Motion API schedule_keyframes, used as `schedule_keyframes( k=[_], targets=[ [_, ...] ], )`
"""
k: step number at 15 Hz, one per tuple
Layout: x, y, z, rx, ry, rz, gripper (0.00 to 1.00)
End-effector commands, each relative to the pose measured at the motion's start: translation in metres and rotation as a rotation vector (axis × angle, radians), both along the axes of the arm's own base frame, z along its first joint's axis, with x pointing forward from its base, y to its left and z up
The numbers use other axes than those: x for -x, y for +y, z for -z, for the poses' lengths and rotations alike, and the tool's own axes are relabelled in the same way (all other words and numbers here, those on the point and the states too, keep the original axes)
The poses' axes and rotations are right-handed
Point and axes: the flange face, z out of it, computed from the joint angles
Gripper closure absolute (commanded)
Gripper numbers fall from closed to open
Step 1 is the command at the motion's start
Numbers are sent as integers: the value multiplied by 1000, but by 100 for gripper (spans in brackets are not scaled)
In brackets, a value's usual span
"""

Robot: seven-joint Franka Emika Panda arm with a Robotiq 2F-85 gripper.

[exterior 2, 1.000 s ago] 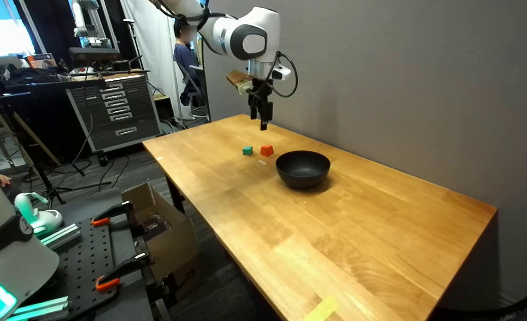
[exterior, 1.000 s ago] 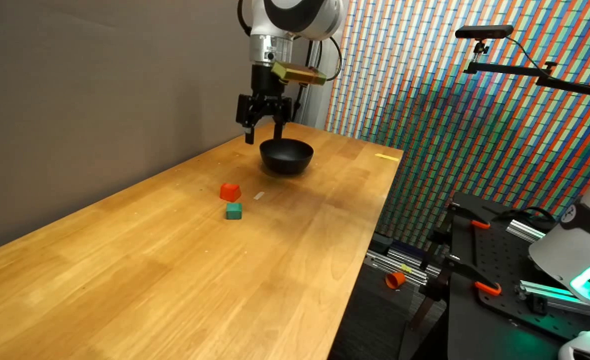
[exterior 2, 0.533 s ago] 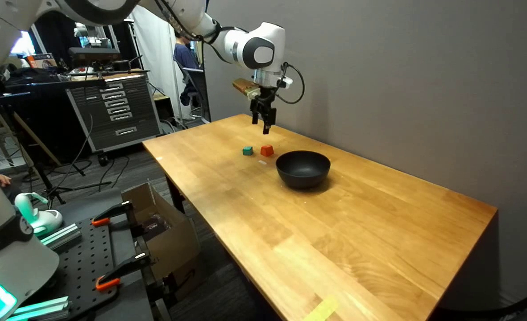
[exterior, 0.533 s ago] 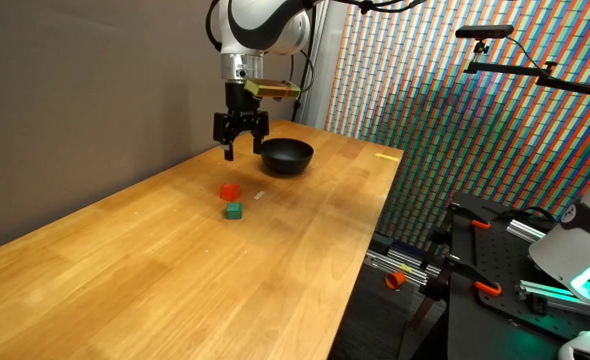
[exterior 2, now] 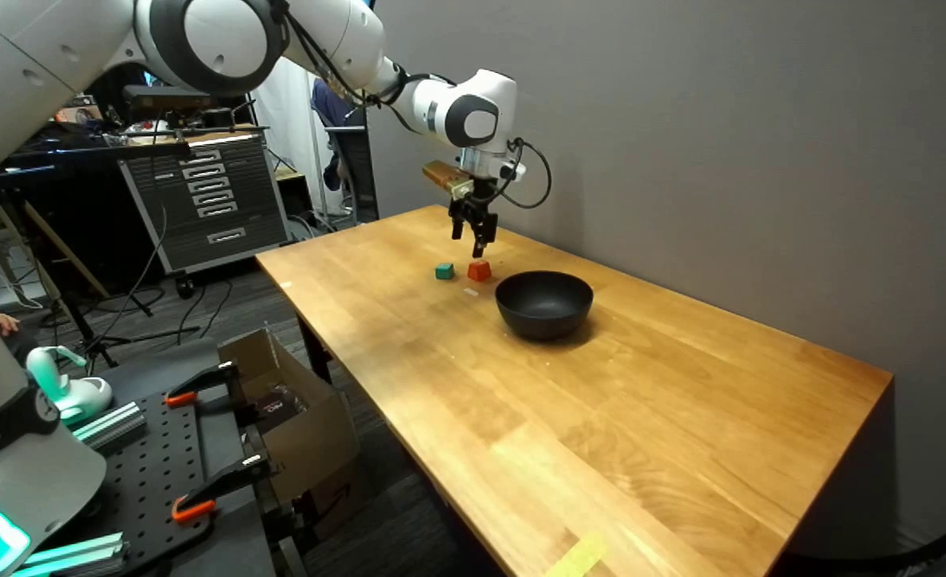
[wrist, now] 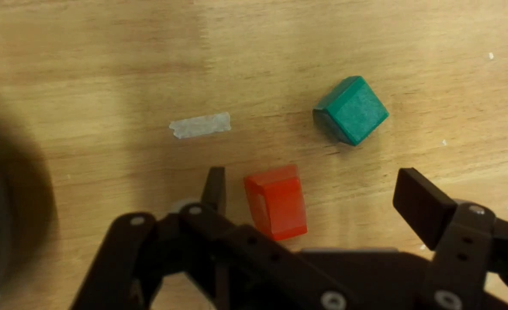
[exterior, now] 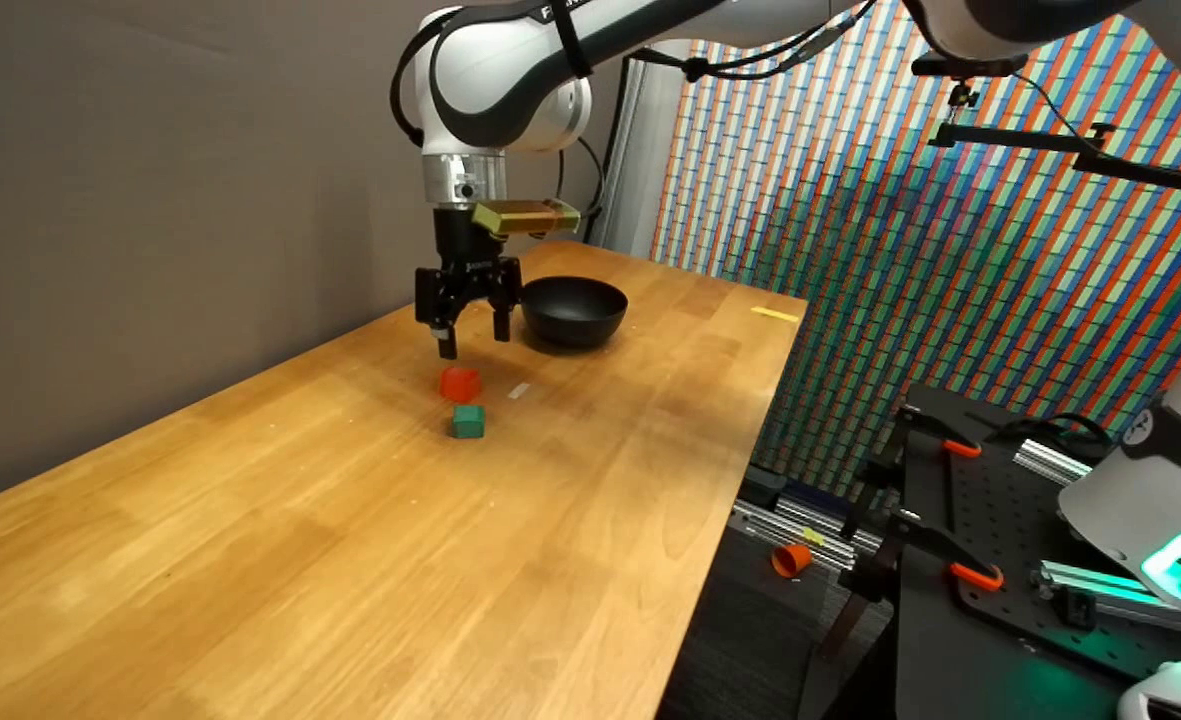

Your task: Put the orange and green block in the bowl

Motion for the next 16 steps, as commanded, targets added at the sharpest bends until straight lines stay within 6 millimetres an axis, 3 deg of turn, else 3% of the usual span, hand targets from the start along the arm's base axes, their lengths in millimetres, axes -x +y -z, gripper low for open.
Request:
schedule_keyframes(
  k=[1, 11, 12, 13, 16],
  targets=[
    [-9, 9, 16, -9, 7, -37, 0],
    [-21, 12, 50, 88, -42, -127, 0],
    [-22, 12, 51, 95, -46, -141, 25],
    [-22, 14, 52, 98, -51, -151, 26],
    [-25, 17, 48, 106, -73, -169, 51]
  ],
)
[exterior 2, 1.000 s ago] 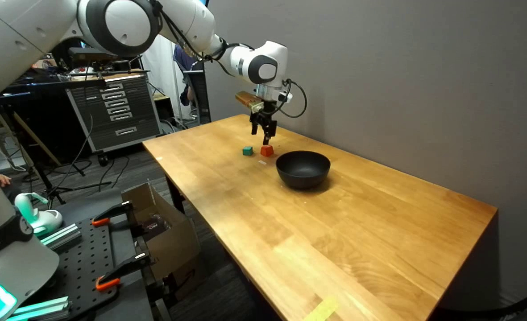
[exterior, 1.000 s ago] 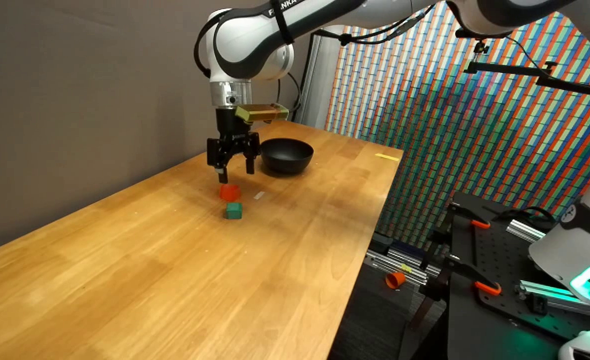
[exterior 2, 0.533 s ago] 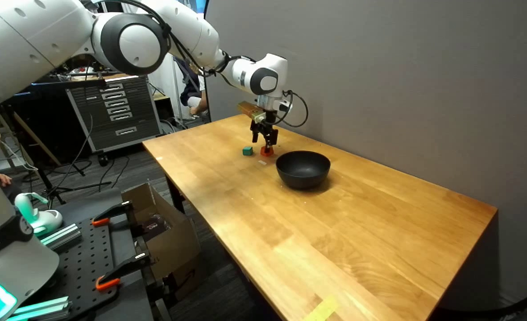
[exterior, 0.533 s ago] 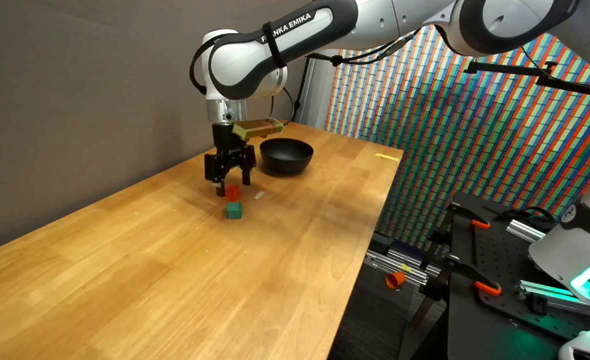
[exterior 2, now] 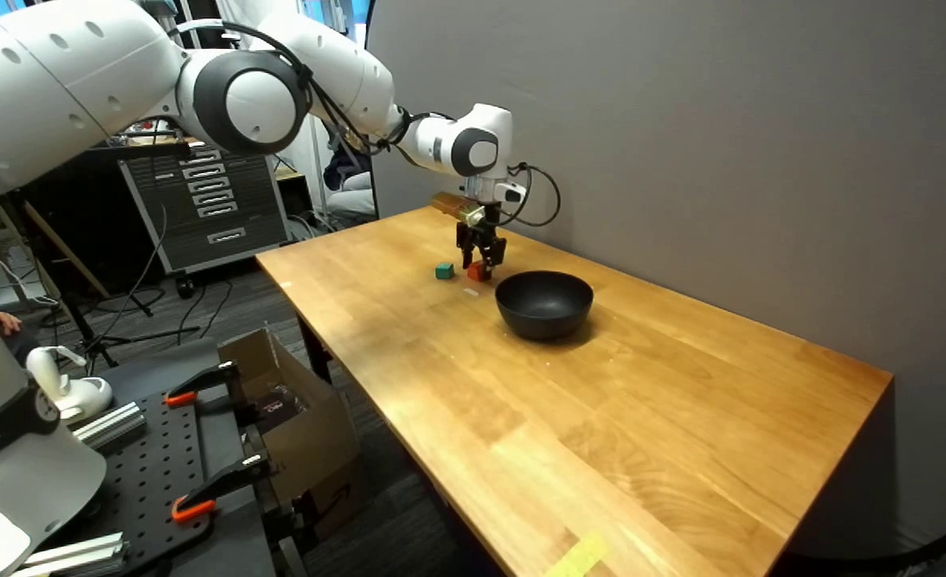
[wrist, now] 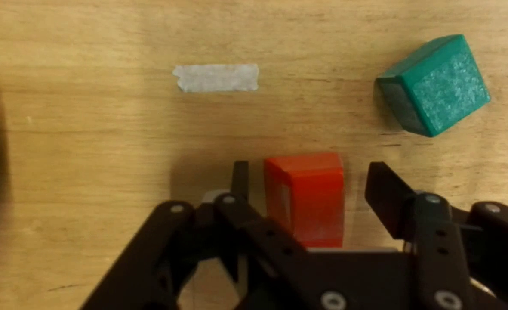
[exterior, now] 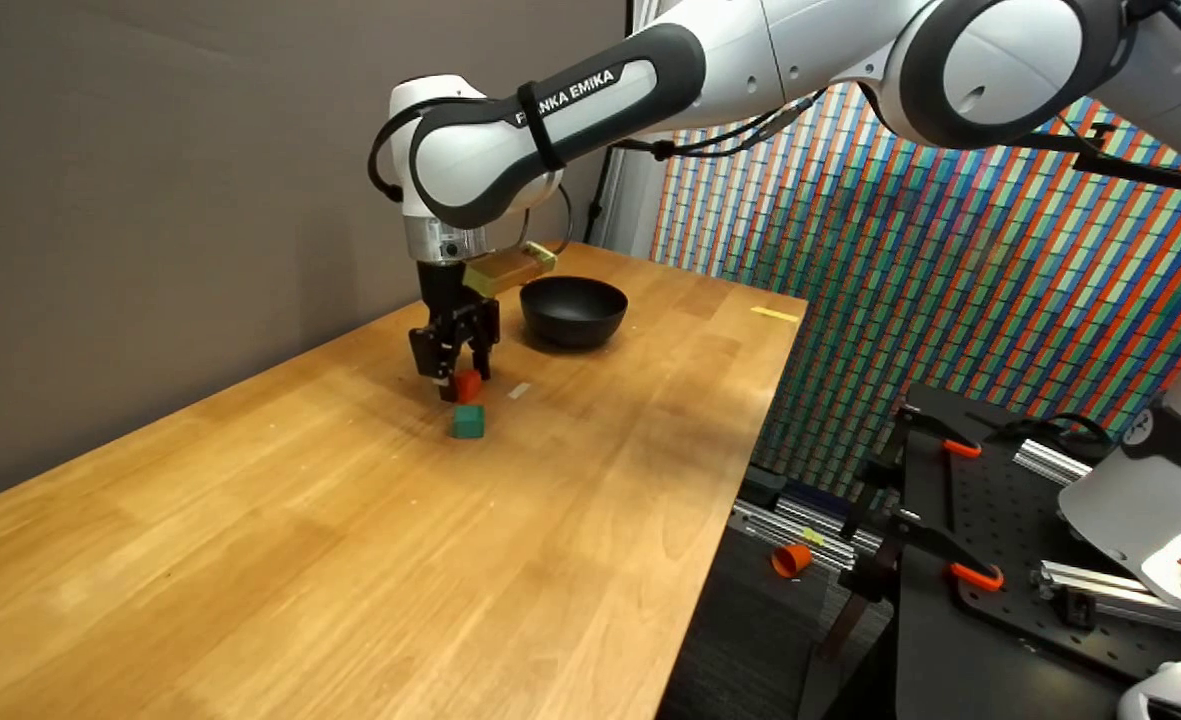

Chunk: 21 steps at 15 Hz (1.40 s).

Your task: Put the orange and green block in the bowl

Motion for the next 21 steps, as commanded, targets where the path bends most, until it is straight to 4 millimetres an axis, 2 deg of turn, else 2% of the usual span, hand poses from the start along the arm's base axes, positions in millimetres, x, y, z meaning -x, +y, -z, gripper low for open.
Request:
schedule_keyframes(
  k=[1, 4, 5, 10, 13, 17, 21],
  targets=[
    [-8, 2, -12, 31, -29, -37, 58],
    [-13, -12, -32, 53, -47, 3, 81],
    [-15, -17, -39, 60, -59, 16, 84],
    [-30, -67, -108, 150, -171, 162, 84],
    [-32, -101, -137, 190, -204, 274, 84],
    [-19, -143, -147, 214, -170, 437, 84],
    [6, -171, -133, 236, -98, 594, 83]
  ],
)
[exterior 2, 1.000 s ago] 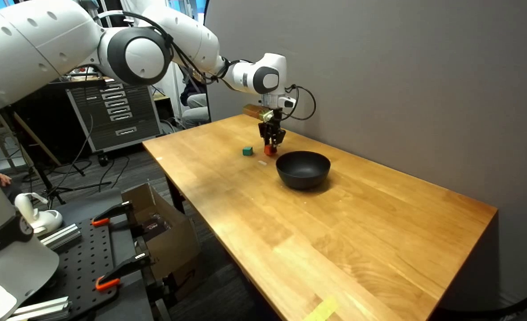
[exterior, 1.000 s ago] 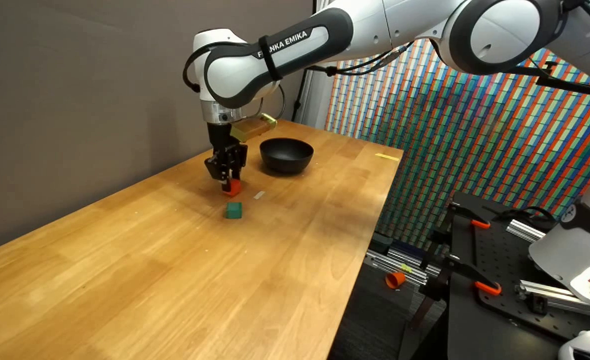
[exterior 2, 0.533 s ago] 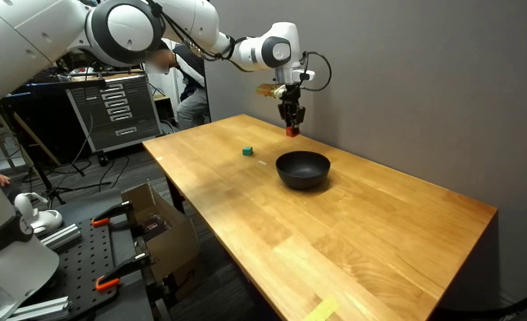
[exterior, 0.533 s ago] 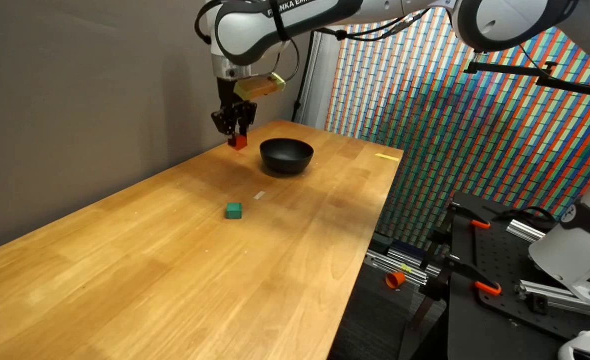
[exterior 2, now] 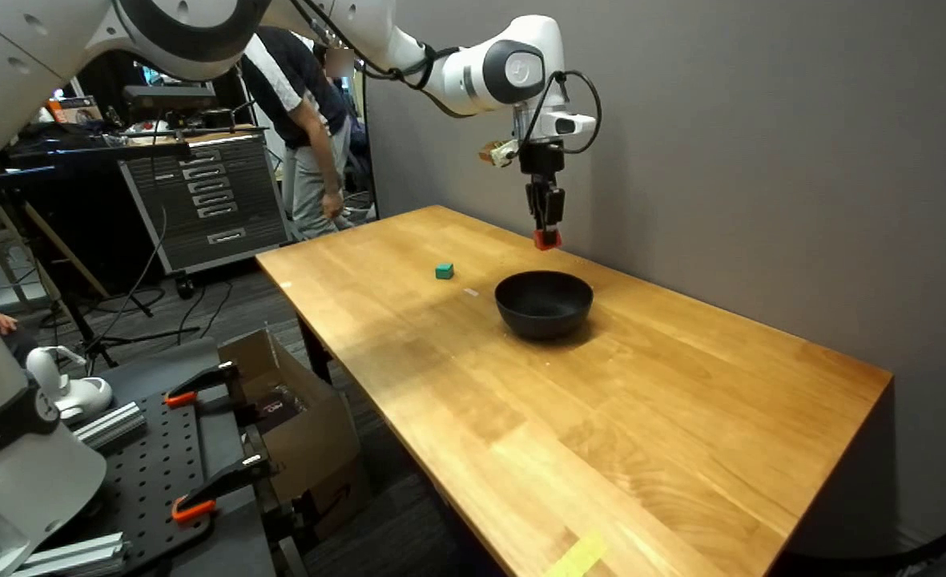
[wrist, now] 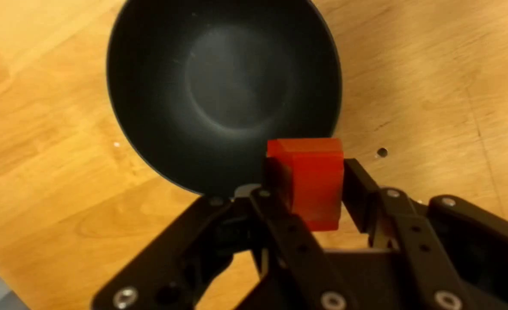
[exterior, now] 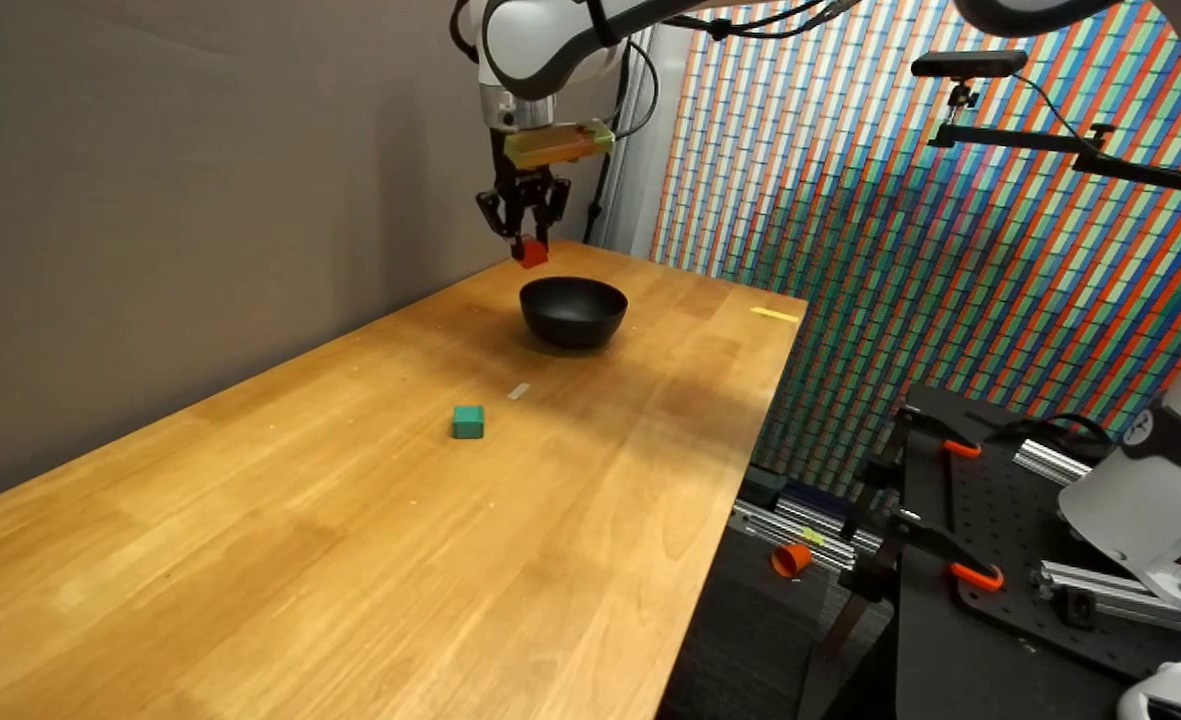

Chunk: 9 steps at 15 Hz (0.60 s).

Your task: Put the orange and green block in the bowl

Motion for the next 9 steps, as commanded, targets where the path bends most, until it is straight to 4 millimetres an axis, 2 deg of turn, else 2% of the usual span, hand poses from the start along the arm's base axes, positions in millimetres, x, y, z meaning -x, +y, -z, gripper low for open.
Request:
schedule_keyframes(
  k=[1, 2, 4, 6, 7, 9],
  targets=[
    [32, -21, 2, -17, 54, 142, 52],
    [37, -25, 6, -18, 63, 174, 33],
    [47, -22, 13, -36, 92, 190, 18],
    [53, -10, 17, -63, 111, 179, 4],
    [54, 4, 19, -93, 116, 155, 0],
    [59, 42, 21, -171, 137, 97, 0]
  ],
)
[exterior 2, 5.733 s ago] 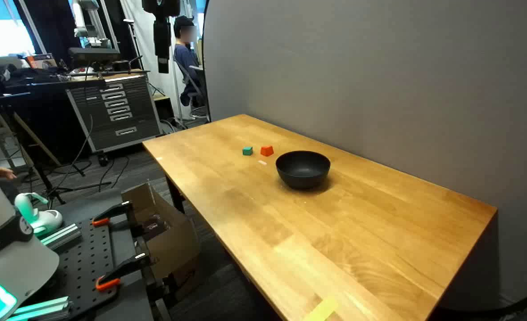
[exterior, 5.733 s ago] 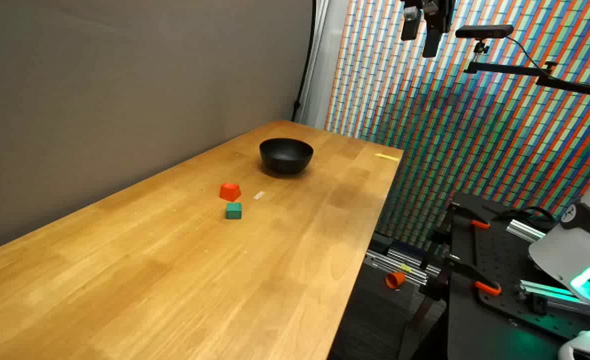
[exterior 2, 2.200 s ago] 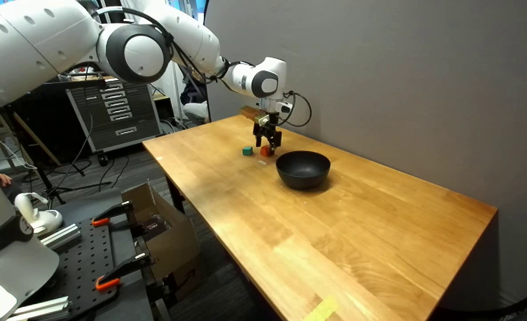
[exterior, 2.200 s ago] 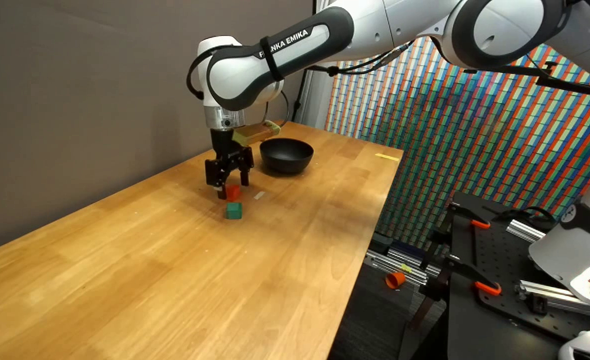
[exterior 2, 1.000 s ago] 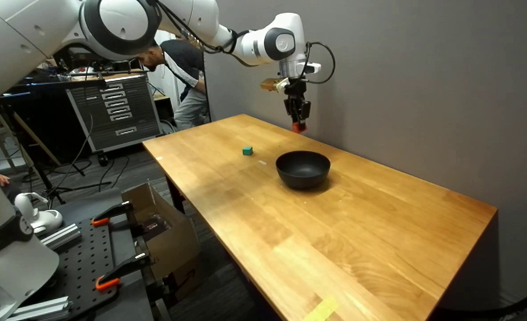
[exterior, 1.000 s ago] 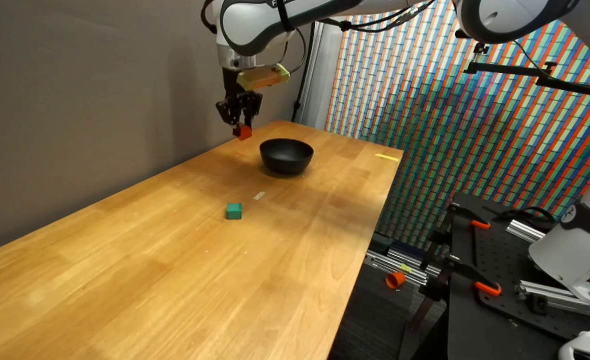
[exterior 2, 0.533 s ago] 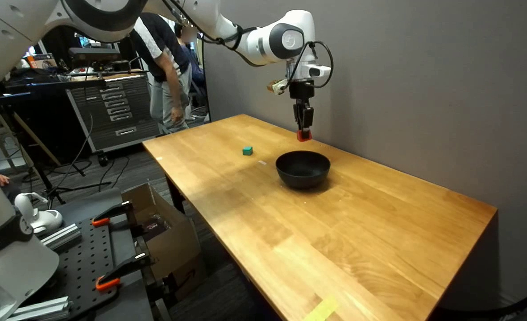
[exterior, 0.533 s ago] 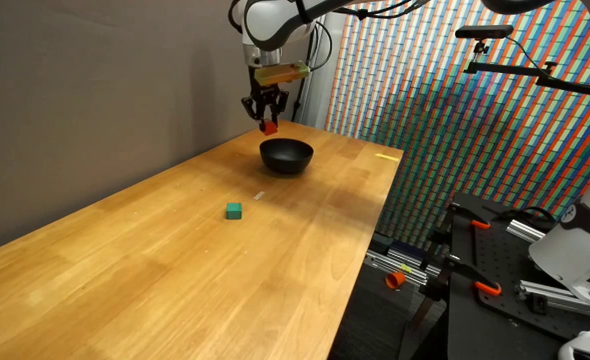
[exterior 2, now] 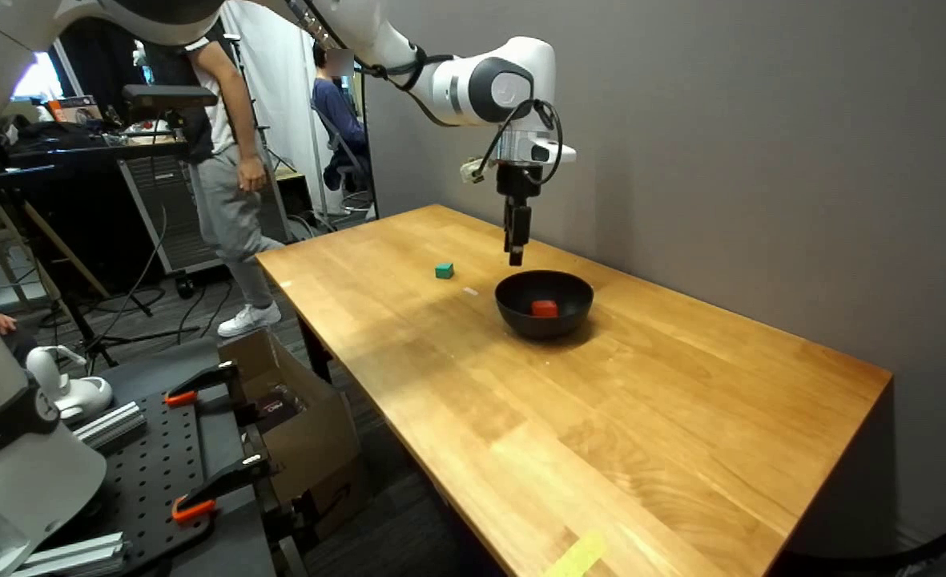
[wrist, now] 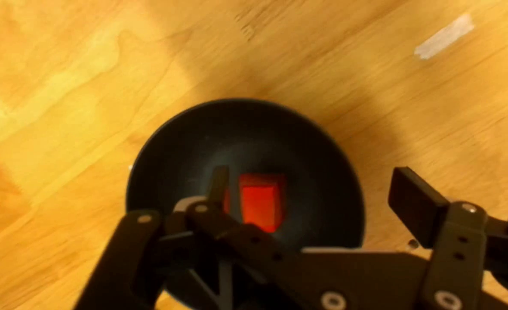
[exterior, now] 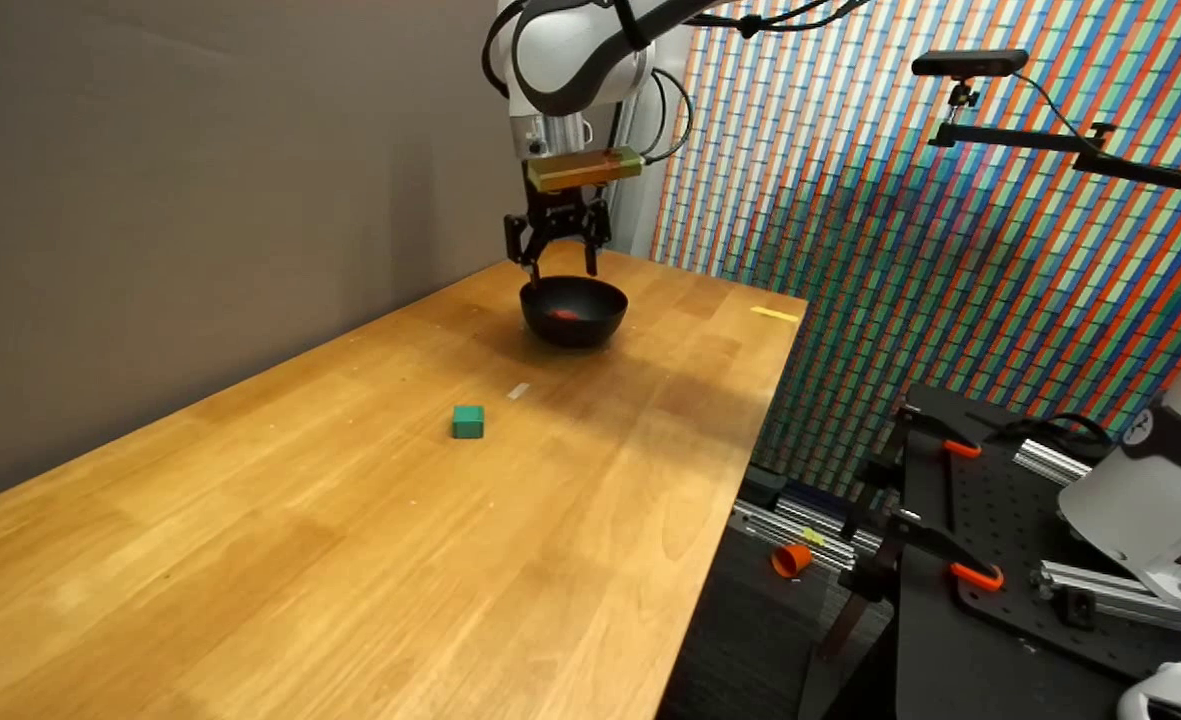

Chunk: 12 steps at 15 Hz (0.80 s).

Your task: Put the orange and green block in the bowl

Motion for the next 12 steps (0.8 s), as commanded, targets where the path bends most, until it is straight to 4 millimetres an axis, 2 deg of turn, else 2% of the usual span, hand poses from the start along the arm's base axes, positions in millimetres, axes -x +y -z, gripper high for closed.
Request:
schedule_keyframes(
  k=[1, 4, 6, 9, 12],
  targets=[
    [15, 56, -10, -133, 11, -68, 0],
    [29, 115, -3, -221, 41, -153, 0],
    [42, 146, 7, -243, 63, -221, 0],
    [64, 179, 30, -259, 106, -295, 0],
    [85, 202, 58, -225, 125, -399, 0]
  ],
)
